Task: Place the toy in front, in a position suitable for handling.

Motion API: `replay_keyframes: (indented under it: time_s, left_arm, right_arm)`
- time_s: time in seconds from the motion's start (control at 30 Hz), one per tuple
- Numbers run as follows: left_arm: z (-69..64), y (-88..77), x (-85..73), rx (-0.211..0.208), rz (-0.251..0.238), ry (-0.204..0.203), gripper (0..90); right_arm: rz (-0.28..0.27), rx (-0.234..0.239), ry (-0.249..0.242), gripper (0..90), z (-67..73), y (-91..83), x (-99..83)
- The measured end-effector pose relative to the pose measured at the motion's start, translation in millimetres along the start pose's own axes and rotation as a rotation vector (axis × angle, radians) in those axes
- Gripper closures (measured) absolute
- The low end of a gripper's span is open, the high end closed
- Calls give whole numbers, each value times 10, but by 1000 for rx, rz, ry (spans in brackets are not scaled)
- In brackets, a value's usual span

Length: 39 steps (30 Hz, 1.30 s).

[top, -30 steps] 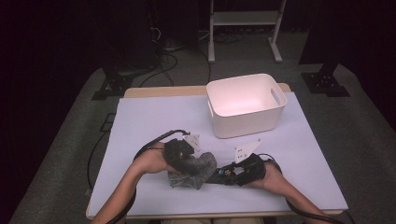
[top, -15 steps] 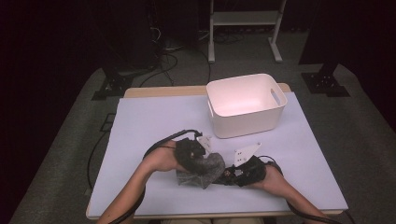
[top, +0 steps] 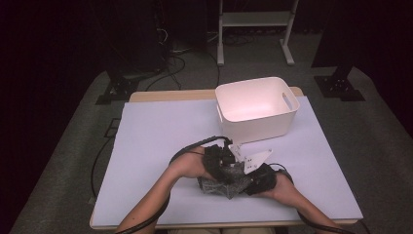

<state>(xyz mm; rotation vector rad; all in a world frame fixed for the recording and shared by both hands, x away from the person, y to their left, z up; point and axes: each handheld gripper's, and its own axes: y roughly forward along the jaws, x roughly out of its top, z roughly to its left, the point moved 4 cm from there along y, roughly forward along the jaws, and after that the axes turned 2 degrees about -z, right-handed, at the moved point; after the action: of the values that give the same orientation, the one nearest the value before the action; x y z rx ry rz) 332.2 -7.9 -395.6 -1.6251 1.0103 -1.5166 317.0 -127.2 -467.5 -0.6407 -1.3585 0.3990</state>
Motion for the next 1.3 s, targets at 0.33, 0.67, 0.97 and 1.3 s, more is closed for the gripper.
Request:
replay_keyframes:
  time_s: [0.33,0.67,0.97,1.3]
  left_arm:
    - [19,-101,-183,4,7,-15,683]
    - [37,-361,-622,46,-1,-84,680]
    - [53,-419,-743,67,6,-115,675]
    - [18,-238,-421,24,-1,-53,674]
  right_arm:
    - [0,-1,1,635,10,-5,3]
    - [4,4,3,636,2,-9,-1]
    - [5,7,4,636,-8,-8,-2]
    - [6,7,3,634,-5,-4,-1]
